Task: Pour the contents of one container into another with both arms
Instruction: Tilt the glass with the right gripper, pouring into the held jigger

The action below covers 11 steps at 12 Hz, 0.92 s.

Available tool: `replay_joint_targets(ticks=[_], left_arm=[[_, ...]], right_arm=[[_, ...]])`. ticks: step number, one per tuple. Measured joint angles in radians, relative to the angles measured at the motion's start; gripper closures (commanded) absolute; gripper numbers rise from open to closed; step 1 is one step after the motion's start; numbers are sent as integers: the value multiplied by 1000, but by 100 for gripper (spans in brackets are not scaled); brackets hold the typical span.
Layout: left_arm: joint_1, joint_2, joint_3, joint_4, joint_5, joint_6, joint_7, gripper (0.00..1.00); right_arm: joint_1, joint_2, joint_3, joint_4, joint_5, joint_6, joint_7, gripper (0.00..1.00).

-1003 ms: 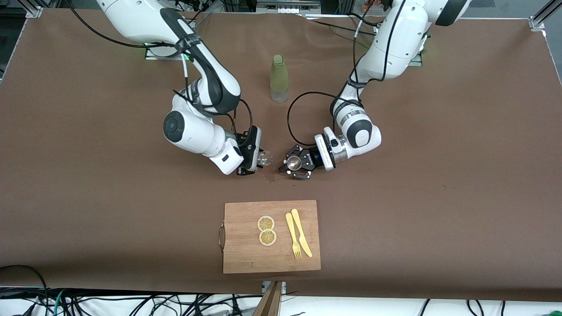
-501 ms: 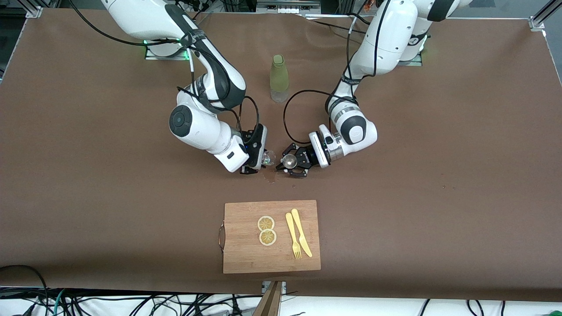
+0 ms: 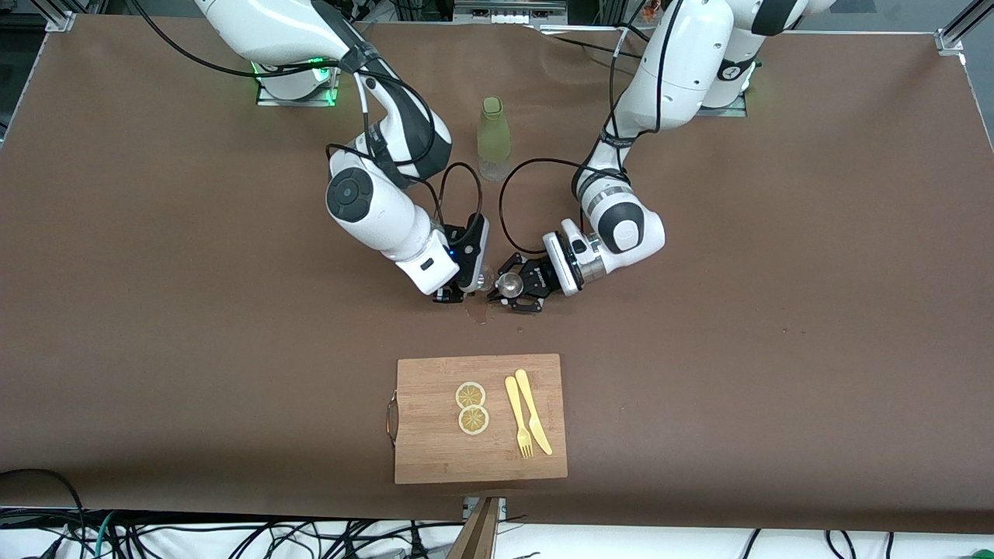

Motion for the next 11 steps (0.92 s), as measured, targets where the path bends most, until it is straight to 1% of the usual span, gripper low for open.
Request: replay_joint_targets(ticks=[4, 7, 11], left_arm=[[-4, -1, 1, 4, -3, 12, 0, 100], [-7, -1, 2, 5, -3, 14, 0, 100], [-13, -1, 7, 6, -3, 20, 0, 100]], right_arm=[[9, 3, 0, 0, -64, 33, 7, 73], [21, 11, 0, 0, -165, 43, 87, 73], [30, 19, 0, 1, -195, 61, 111, 73]])
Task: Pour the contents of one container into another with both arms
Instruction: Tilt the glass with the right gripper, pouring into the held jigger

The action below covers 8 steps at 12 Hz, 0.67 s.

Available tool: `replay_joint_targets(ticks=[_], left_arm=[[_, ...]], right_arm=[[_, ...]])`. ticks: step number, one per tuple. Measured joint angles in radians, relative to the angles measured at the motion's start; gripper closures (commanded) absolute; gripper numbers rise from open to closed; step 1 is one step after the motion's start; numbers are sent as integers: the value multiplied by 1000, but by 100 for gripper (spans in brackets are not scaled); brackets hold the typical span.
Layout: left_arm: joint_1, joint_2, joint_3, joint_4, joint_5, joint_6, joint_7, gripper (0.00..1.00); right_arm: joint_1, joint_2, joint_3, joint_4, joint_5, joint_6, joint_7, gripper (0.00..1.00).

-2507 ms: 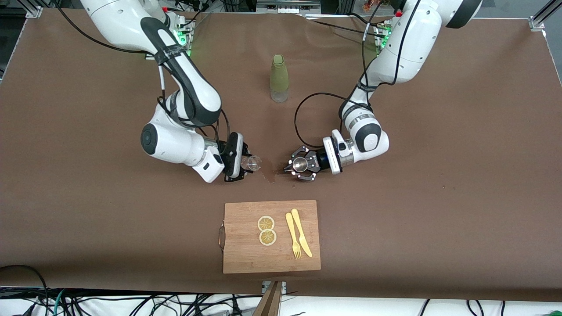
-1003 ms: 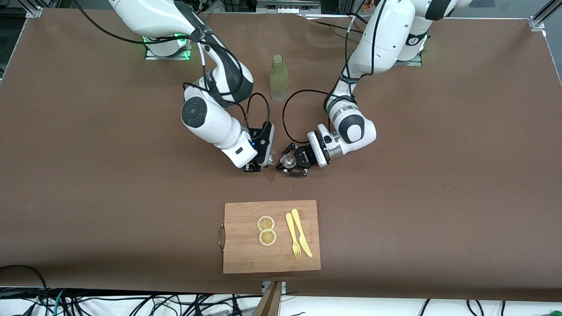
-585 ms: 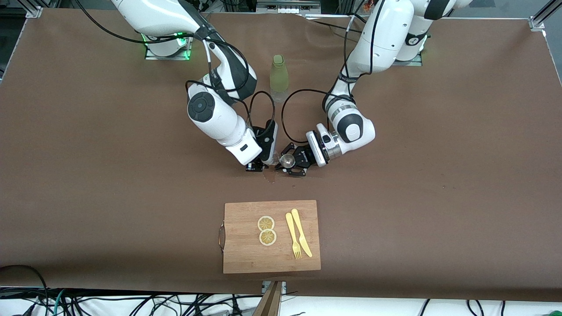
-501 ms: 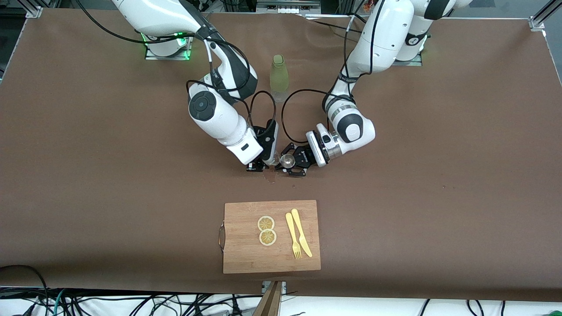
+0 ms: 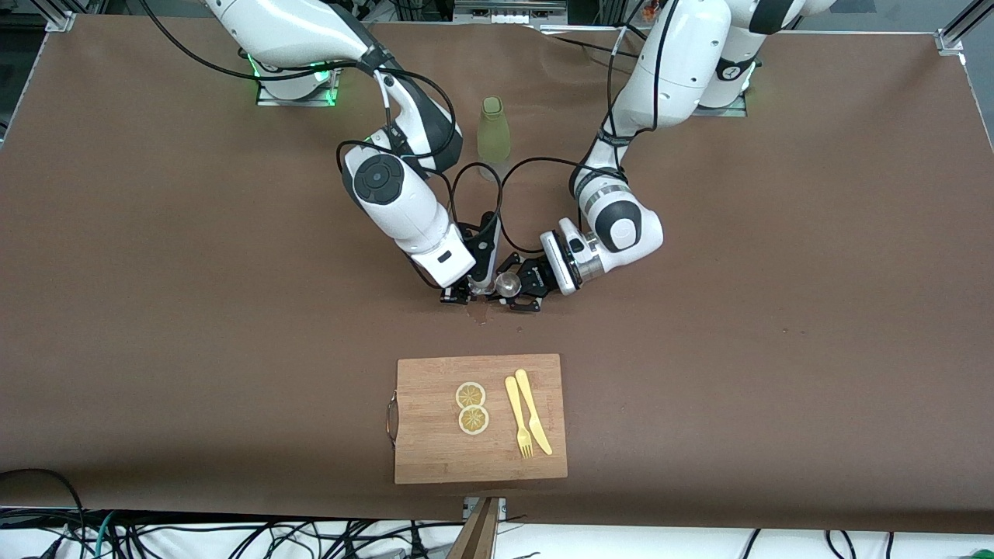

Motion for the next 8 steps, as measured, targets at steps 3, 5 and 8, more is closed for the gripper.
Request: replay_joint_targets(ticks=[3, 5, 8], left_arm=[[-3, 0, 5, 1, 0, 12, 0, 100], [-12, -4, 12, 2, 0, 23, 0, 100], [-16, -8, 14, 2, 0, 31, 0, 100]], right_arm=[[13, 0, 0, 14, -33, 3, 21, 75], [20, 0, 0, 25, -57, 3, 28, 76], [24, 2, 0, 28, -136, 3, 88, 76]])
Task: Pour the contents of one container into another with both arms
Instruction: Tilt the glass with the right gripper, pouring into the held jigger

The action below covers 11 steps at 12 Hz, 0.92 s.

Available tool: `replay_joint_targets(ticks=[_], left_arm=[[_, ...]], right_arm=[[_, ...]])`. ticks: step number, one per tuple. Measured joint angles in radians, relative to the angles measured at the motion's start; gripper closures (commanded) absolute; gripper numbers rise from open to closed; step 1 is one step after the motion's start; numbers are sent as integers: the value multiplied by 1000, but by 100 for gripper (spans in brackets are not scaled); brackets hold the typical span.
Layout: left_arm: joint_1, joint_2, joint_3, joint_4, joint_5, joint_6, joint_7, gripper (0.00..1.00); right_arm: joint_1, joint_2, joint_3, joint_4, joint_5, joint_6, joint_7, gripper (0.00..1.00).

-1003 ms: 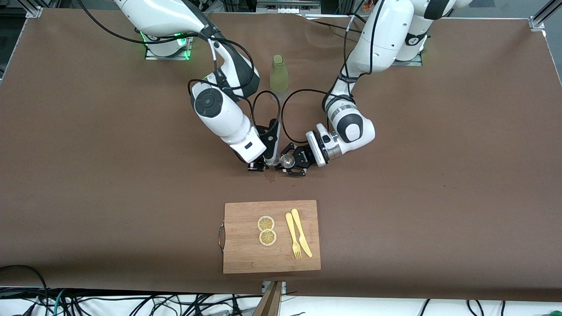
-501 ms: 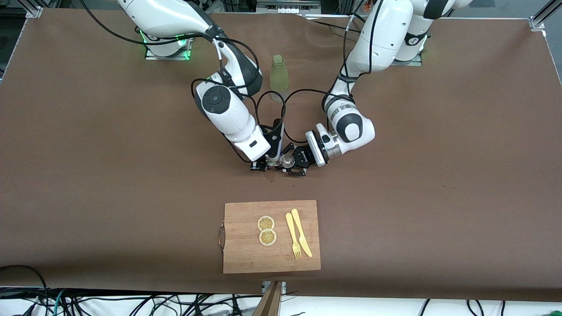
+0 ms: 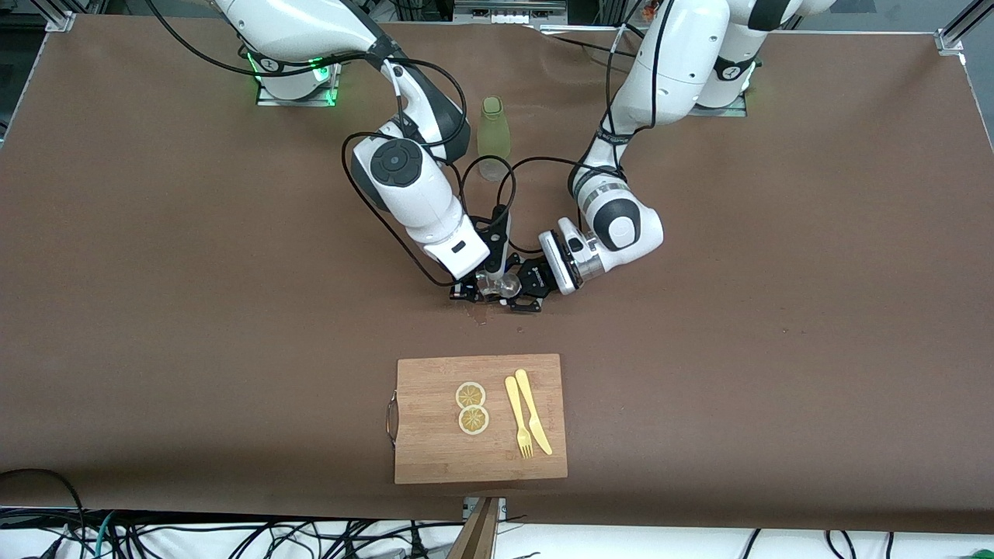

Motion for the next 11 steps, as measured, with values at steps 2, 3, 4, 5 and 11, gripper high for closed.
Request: replay_joint_targets(ticks=[2, 3, 4, 5, 11], left_arm=[[0, 0, 0, 0, 0, 1, 0, 100], [0, 0, 1, 0, 0, 2, 0, 100], [0, 0, 1, 0, 0, 2, 0, 100], [0, 0, 1, 0, 0, 2, 0, 100], [-1, 0, 1, 0, 0, 3, 0, 100]], right_arm=[[2, 4, 0, 3, -37, 0, 22, 76], [3, 7, 0, 4, -44, 0, 24, 76], [3, 9, 0, 5, -58, 0, 24, 76], [4, 9, 0, 5, -79, 0, 27, 76], [17, 9, 0, 15, -175, -3, 40, 76]])
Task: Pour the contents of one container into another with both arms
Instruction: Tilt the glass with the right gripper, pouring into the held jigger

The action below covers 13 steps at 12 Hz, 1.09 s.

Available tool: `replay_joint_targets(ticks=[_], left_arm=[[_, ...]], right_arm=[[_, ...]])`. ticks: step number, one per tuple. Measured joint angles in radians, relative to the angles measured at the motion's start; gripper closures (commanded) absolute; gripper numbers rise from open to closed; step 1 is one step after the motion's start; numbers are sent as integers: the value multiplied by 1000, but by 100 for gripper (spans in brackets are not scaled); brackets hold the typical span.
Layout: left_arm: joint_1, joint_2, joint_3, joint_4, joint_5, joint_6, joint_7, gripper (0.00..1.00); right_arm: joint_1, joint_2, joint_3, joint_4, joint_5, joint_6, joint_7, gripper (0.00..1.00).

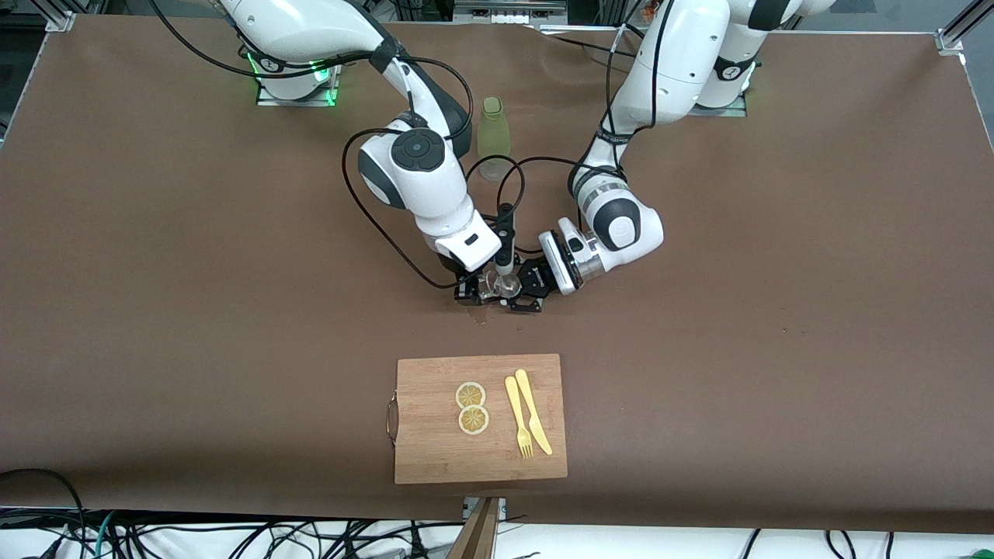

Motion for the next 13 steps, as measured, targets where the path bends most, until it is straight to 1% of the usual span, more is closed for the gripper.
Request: replay_joint_targets(ticks=[4, 6, 10, 13], left_arm=[[-4, 0, 1, 0, 0, 1, 0, 100], [-5, 0, 2, 0, 0, 3, 0, 100], [-6, 0, 2, 0, 0, 5, 0, 100], [-10, 0, 3, 0, 0, 10, 0, 100]], right_arm=[[5, 0, 0, 39, -48, -76, 2, 76], [6, 0, 0, 51, -62, -90, 2, 76], [21, 2, 0, 51, -130, -106, 25, 76], [31, 3, 0, 51, -158, -125, 40, 76]])
